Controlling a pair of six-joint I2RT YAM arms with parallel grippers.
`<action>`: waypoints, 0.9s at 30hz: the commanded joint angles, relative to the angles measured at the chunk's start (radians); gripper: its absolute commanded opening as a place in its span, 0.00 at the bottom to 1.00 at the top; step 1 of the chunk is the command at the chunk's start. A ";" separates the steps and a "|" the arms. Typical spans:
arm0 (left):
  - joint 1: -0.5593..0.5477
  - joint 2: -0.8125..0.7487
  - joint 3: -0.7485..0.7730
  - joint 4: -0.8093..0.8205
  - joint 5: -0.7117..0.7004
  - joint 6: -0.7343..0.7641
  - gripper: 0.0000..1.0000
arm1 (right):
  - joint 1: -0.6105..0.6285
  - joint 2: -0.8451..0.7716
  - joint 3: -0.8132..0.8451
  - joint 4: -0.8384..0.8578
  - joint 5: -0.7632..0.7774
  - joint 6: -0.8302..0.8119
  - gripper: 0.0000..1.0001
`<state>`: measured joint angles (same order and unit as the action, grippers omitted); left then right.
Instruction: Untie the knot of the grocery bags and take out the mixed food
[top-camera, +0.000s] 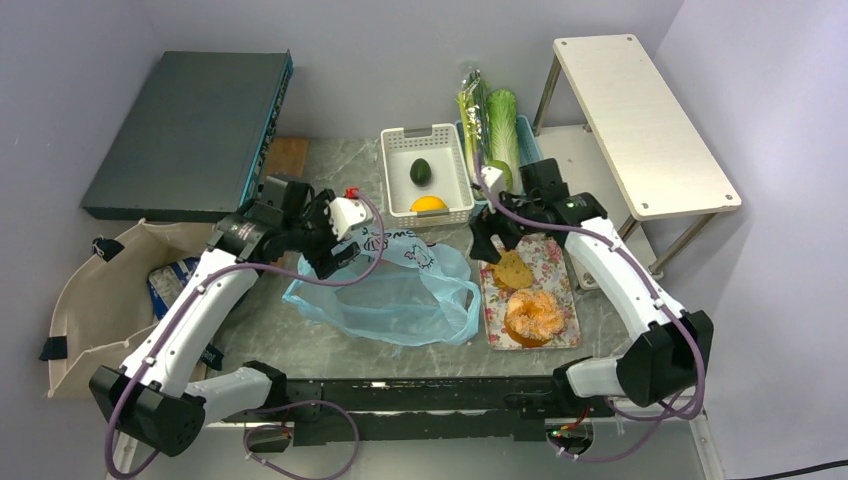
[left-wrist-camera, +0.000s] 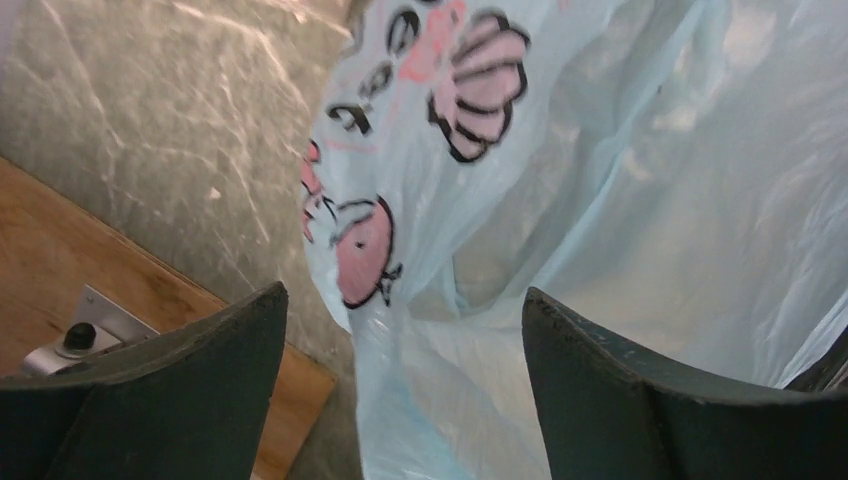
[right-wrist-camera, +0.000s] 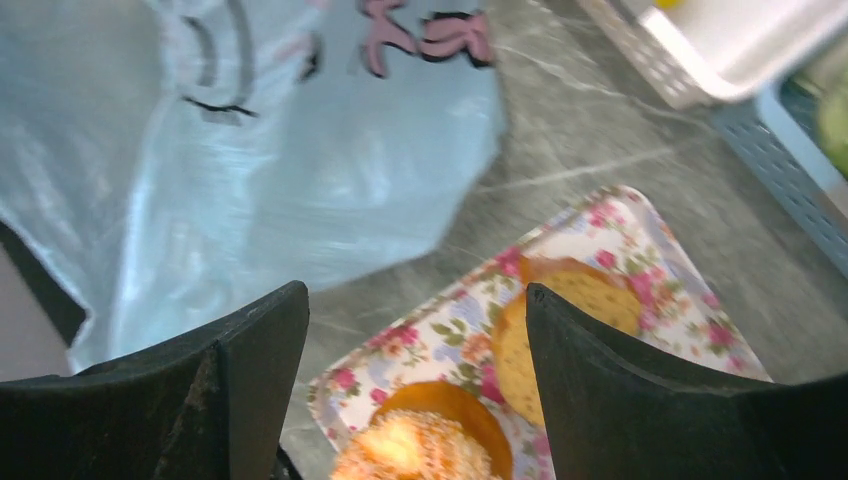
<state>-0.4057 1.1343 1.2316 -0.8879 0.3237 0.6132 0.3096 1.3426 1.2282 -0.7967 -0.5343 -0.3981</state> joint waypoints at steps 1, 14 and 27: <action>0.004 -0.009 -0.072 -0.055 -0.011 0.101 0.81 | 0.097 -0.028 -0.003 0.044 -0.057 0.053 0.80; 0.004 -0.140 -0.446 -0.221 0.074 0.330 0.31 | 0.303 0.049 -0.267 0.129 -0.053 -0.046 0.61; 0.003 -0.223 -0.617 -0.168 -0.051 0.420 0.75 | 0.316 0.048 -0.263 0.058 0.157 -0.230 0.63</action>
<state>-0.4042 0.9691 0.6052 -1.0534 0.2905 0.9909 0.6426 1.4590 0.9047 -0.7052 -0.4541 -0.5213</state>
